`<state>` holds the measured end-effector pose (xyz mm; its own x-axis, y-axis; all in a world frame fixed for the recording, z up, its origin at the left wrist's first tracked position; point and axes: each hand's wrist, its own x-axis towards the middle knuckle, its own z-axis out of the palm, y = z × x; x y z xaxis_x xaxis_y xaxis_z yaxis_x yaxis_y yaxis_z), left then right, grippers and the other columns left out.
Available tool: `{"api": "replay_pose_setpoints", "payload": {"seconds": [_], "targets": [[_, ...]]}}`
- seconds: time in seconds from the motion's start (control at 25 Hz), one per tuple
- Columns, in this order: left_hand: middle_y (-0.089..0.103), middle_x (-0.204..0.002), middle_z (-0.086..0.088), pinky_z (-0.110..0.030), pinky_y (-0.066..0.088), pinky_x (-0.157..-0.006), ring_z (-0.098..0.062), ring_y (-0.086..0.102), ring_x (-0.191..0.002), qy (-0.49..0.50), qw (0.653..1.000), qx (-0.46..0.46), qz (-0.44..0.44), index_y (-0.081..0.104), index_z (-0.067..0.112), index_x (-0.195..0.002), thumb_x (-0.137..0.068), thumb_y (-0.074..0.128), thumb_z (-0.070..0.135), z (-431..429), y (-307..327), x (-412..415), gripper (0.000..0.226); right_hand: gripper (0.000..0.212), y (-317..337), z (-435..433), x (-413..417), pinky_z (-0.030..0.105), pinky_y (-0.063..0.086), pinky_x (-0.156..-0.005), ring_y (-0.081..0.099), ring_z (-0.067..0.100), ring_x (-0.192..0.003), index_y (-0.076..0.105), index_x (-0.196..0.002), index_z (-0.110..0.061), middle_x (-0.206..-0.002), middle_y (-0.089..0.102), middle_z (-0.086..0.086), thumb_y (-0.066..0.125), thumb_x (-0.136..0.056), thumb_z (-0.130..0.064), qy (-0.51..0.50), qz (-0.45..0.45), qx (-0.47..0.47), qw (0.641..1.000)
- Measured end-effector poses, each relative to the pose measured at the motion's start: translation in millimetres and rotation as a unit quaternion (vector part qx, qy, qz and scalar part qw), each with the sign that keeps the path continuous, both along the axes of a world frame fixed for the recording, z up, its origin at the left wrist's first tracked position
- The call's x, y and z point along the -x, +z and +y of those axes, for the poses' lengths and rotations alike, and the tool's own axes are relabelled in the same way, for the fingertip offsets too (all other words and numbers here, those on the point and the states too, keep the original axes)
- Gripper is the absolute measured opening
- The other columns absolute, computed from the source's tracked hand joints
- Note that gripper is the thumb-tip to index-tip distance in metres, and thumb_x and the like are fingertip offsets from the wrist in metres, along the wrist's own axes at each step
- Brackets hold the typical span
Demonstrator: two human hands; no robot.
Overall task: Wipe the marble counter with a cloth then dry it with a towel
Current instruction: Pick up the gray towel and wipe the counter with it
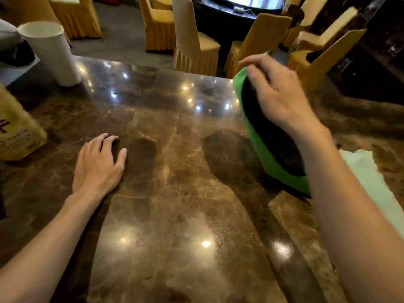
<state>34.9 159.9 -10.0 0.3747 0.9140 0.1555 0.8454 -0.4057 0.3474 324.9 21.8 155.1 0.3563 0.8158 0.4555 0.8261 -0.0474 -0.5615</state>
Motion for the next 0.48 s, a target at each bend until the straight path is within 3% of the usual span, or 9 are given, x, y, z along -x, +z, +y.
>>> {"api": "replay_pose_setpoints", "payload": {"seconds": [0.04, 0.12, 0.16, 0.2, 0.28, 0.32, 0.4, 0.48], "targets": [[0.046, -0.142, -0.017, -0.044, 0.023, -0.114, -0.033, 0.038, -0.133, -0.001, 1.0, -0.002, 0.001, 0.05, 0.01, -0.131, -0.093, 0.047, 0.034, 1, 0, 0, 0.045, 0.041, -27, 3, 12, 0.0, 0.037, -0.07, 0.053, -0.019, -0.077, 0.04, -0.138, -0.022, -0.092, 0.06, -0.016, 0.043, -0.098, -0.017, 0.057, 0.04, 0.115, 0.991], [0.046, -0.142, -0.017, -0.044, 0.023, -0.114, -0.034, 0.039, -0.133, -0.001, 1.0, -0.005, 0.0, 0.051, 0.009, -0.13, -0.093, 0.048, 0.033, 0, 1, -2, 0.044, 0.058, -71, -1, 22, 0.013, 0.05, -0.08, 0.061, -0.006, -0.091, 0.021, -0.147, -0.025, -0.112, 0.061, -0.006, 0.043, -0.098, -0.005, 0.139, 0.167, 0.289, 0.932], [0.046, -0.142, -0.016, -0.043, 0.023, -0.113, -0.034, 0.039, -0.133, 0.0, 1.0, -0.006, -0.002, 0.051, 0.009, -0.13, -0.093, 0.049, 0.032, 0, 1, -2, 0.043, 0.056, -81, -6, 20, 0.022, 0.056, -0.08, 0.062, 0.004, -0.1, 0.027, -0.145, -0.023, -0.121, 0.058, -0.002, 0.045, -0.097, -0.001, 0.129, 0.244, 0.311, 0.91], [0.046, -0.142, -0.016, -0.043, 0.022, -0.113, -0.034, 0.039, -0.133, 0.002, 1.0, -0.006, -0.003, 0.051, 0.009, -0.13, -0.093, 0.049, 0.031, -1, 1, -2, 0.043, 0.048, -90, -10, 10, 0.025, 0.058, -0.075, 0.064, 0.012, -0.101, 0.04, -0.137, -0.02, -0.122, 0.059, 0.001, 0.05, -0.094, 0.001, 0.106, 0.273, 0.284, 0.913], [0.046, -0.142, -0.016, -0.044, 0.023, -0.114, -0.034, 0.039, -0.133, 0.002, 1.0, -0.009, -0.004, 0.051, 0.009, -0.13, -0.093, 0.049, 0.031, 0, 1, -3, 0.043, 0.025, -103, -28, 3, 0.027, 0.059, -0.068, 0.067, 0.014, -0.09, 0.062, -0.108, -0.02, -0.104, 0.068, -0.001, 0.068, -0.086, -0.011, 0.04, 0.111, 0.247, 0.962], [0.046, -0.142, -0.016, -0.045, 0.023, -0.114, -0.034, 0.039, -0.133, 0.001, 1.0, -0.009, -0.003, 0.051, 0.009, -0.13, -0.093, 0.049, 0.031, 0, 1, -3, 0.043, 0.015, -106, -40, 1, 0.031, 0.057, -0.065, 0.066, 0.013, -0.083, 0.065, -0.093, -0.024, -0.09, 0.069, -0.006, 0.074, -0.081, -0.024, 0.008, 0.01, 0.262, 0.965], [0.045, -0.142, -0.016, -0.045, 0.023, -0.114, -0.034, 0.038, -0.133, 0.003, 1.0, -0.008, -0.001, 0.05, 0.009, -0.13, -0.093, 0.048, 0.032, 1, 0, -3, 0.043, 0.026, -110, -55, 3, 0.028, 0.045, -0.051, 0.058, 0.013, -0.066, 0.057, -0.072, -0.033, -0.065, 0.057, -0.014, 0.072, -0.071, -0.055, -0.024, -0.14, 0.312, 0.939], [0.045, -0.143, -0.015, -0.045, 0.023, -0.114, -0.033, 0.038, -0.133, 0.003, 1.0, -0.008, 0.007, 0.05, 0.01, -0.131, -0.094, 0.047, 0.034, 2, -1, -3, 0.044, 0.037, -113, -65, 14, 0.024, 0.035, -0.048, 0.049, 0.011, -0.06, 0.054, -0.068, -0.038, -0.058, 0.045, -0.016, 0.061, -0.066, -0.074, -0.015, -0.173, 0.338, 0.925]]}}
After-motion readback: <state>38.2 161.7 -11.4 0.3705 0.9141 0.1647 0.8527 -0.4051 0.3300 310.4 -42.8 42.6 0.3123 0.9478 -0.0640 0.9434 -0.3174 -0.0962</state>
